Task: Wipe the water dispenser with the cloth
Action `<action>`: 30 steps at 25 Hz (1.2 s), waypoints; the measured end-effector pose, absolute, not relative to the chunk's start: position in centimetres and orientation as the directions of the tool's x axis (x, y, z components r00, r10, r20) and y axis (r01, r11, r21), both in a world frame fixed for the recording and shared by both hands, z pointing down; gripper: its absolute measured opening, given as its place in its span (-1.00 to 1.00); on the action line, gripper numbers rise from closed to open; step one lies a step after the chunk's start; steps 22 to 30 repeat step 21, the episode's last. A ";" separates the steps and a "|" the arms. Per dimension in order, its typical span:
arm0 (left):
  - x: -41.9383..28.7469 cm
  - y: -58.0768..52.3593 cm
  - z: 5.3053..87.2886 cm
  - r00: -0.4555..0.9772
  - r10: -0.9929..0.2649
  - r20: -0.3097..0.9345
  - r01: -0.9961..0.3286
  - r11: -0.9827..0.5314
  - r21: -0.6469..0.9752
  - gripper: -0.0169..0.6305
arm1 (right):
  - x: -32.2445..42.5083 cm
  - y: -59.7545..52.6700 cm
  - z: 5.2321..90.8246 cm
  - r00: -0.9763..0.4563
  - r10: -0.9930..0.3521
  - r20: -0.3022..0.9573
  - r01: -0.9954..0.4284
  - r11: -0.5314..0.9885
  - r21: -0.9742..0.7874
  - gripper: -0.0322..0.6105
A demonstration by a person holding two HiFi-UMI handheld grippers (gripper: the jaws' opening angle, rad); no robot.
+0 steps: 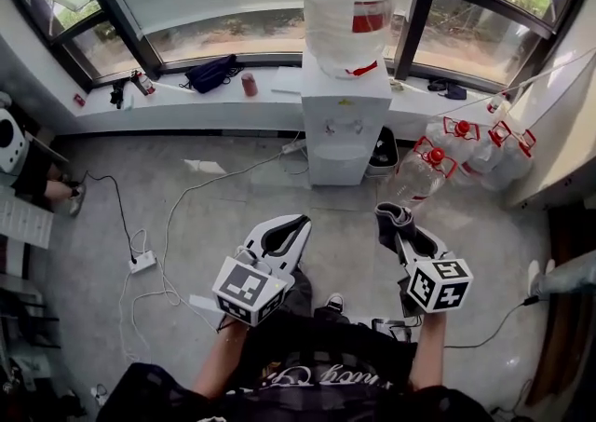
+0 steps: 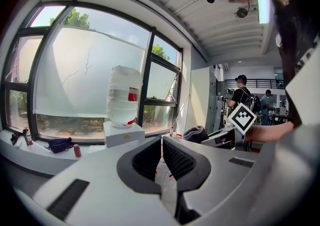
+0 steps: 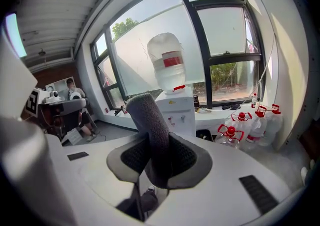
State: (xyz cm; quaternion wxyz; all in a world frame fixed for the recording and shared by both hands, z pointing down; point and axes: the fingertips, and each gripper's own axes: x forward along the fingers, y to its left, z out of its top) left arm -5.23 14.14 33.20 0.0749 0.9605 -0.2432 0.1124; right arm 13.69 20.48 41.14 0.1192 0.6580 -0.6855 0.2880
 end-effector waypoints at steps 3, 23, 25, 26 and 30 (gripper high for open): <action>-4.9 16.5 32.6 0.860 -0.449 0.243 -0.479 -0.874 0.080 -0.89 | 13.7 22.3 40.8 -0.112 -0.836 0.537 -0.973 -0.018 -0.230 -0.57; -5.3 23.2 31.7 0.862 -0.455 0.221 -0.479 -0.876 0.064 -0.89 | 15.1 28.8 39.6 -0.073 -0.852 0.518 -0.983 -0.026 -0.182 -0.57; -5.3 23.2 31.7 0.862 -0.455 0.221 -0.479 -0.876 0.064 -0.89 | 15.1 28.8 39.6 -0.073 -0.852 0.518 -0.983 -0.026 -0.182 -0.57; -5.3 23.2 31.7 0.862 -0.455 0.221 -0.479 -0.876 0.064 -0.89 | 15.1 28.8 39.6 -0.073 -0.852 0.518 -0.983 -0.026 -0.182 -0.57; -5.3 23.2 31.7 0.862 -0.455 0.221 -0.479 -0.876 0.064 -0.89 | 15.1 28.8 39.6 -0.073 -0.852 0.518 -0.983 -0.026 -0.182 -0.57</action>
